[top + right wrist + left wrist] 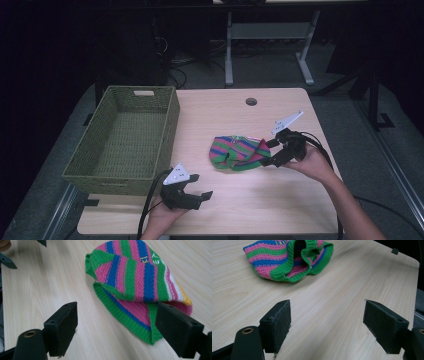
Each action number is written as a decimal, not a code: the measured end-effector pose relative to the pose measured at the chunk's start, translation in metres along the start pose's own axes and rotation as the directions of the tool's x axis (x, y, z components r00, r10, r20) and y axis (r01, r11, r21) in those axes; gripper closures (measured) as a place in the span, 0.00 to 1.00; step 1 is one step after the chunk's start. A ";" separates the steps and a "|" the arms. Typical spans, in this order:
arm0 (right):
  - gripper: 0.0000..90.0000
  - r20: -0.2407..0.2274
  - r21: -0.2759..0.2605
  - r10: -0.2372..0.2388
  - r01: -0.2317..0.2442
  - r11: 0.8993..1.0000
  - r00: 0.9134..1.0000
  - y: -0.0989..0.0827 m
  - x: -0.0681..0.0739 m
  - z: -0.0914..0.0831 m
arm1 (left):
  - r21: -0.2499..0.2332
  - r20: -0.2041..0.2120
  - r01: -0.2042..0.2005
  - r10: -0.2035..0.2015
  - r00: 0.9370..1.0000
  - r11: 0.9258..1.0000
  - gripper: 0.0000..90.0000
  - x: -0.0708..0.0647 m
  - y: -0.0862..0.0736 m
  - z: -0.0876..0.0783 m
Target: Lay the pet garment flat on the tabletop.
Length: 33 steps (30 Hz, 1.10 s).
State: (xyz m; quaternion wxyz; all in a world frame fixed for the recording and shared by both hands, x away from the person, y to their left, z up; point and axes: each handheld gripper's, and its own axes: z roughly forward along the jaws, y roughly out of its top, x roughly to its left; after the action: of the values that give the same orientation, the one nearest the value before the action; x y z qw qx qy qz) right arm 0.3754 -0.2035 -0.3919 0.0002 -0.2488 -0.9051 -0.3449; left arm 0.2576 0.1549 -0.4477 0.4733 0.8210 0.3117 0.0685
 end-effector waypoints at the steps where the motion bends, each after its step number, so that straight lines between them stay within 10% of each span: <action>1: 0.20 0.000 0.000 0.000 0.000 1.000 1.000 0.000 0.000 0.000 | 0.000 0.000 0.000 0.000 1.000 1.000 0.24 0.000 0.000 0.000; 33: 0.23 0.010 0.073 -0.031 0.030 0.997 0.999 0.058 -0.022 0.053 | 0.009 0.009 -0.015 0.015 1.000 1.000 0.25 0.001 0.001 0.001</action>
State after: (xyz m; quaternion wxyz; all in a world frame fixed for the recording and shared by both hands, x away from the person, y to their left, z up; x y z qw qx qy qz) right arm 0.4302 -0.1430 -0.3998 -0.0008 -0.2367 -0.9207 -0.3103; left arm 0.2590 0.1548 -0.4478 0.4706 0.8257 0.3036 0.0671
